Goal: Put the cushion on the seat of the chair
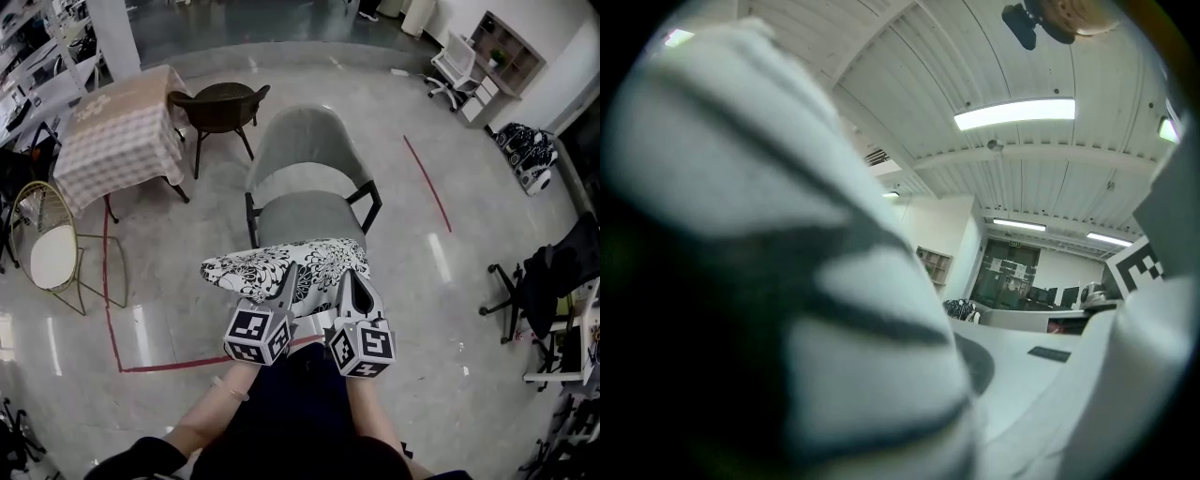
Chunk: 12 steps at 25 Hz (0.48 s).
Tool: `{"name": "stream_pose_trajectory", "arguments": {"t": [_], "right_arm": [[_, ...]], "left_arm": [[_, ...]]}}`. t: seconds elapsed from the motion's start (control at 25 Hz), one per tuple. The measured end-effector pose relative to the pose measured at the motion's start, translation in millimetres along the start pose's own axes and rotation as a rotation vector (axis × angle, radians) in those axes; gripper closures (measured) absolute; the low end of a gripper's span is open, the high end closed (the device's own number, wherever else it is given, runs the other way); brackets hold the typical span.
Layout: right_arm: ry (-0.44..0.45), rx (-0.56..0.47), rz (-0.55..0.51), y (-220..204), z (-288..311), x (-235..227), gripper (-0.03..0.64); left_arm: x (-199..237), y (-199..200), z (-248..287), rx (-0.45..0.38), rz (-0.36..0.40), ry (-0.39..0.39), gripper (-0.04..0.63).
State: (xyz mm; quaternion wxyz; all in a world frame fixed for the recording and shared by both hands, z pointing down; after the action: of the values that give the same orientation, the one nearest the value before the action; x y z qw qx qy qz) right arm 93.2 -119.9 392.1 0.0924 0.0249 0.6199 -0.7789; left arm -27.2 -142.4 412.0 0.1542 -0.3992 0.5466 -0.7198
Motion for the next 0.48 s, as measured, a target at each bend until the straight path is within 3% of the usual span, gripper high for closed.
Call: {"name": "stream_pose_trajectory", "arguments": {"t": [0.48], "right_arm": [[0.031, 0.03, -0.022, 4.5, 28.8, -1.4, 0.603]], "left_arm": [[11.9, -4.0, 21.7, 0.027, -0.022, 0.028, 0.557]]}}
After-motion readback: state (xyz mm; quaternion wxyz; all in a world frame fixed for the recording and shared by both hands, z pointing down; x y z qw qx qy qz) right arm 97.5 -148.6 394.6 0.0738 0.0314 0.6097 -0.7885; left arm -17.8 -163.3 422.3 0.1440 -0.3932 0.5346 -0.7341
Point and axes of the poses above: the fingertips, and each gripper's own axes: z forward along the fingers, x to its left, y out of its top, the point moved 1 cm from there along -z, backward along the fingers, and after that the axes turned 13 degrees about -y, right-handed, at the moved point
